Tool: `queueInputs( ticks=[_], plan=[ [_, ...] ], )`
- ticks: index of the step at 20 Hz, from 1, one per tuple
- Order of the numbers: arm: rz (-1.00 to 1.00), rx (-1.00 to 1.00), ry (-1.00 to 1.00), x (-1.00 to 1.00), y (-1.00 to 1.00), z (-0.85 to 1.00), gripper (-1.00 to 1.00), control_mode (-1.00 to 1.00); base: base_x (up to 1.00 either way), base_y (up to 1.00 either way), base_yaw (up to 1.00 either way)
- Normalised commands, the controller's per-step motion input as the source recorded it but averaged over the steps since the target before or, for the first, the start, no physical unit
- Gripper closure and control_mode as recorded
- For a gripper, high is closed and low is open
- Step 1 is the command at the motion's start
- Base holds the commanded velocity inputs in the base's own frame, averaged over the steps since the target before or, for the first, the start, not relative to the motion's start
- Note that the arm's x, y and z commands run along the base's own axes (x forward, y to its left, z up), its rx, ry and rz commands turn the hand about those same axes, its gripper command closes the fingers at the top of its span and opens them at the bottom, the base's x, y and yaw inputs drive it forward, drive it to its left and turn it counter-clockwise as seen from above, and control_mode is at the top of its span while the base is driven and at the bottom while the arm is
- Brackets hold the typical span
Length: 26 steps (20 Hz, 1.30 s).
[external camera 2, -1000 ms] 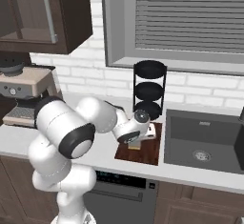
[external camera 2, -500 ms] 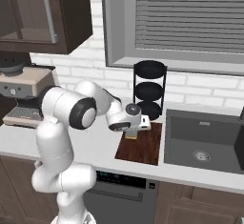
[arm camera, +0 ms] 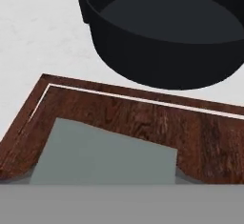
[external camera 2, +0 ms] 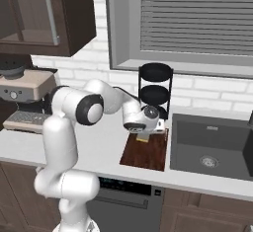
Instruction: Pick up the sponge from the counter and clean the cutting board by briefly scrubbing or pressing down on the cutting board. Once finished, release the sponge.
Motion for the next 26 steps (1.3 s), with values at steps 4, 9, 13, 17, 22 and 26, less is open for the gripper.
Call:
queueInputs(
  ticks=[4, 9, 13, 17, 22, 26],
  plan=[
    [-0.01, -0.05, 0.00, -0.02, -0.79, -0.61, 1.00, -1.00, 0.00, 0.00, 0.00],
    [-0.08, -0.14, 0.00, -0.52, -0.68, -0.98, 1.00, -1.00, 0.00, 0.00, 0.00],
    [-0.10, -0.13, 0.00, -0.79, -0.83, -0.93, 1.00, -1.00, 0.00, 0.00, 0.00],
    [-0.07, -0.12, 0.00, -0.69, -1.00, -0.94, 1.00, -1.00, 0.00, 0.00, 0.00],
    [-0.11, -0.17, -0.04, -0.99, -0.91, -1.00, 1.00, -1.00, 0.00, 0.00, 0.00],
    [-0.12, -0.32, -0.24, -1.00, -0.36, -1.00, 1.00, -1.00, 0.00, 0.00, 0.00]
  ],
)
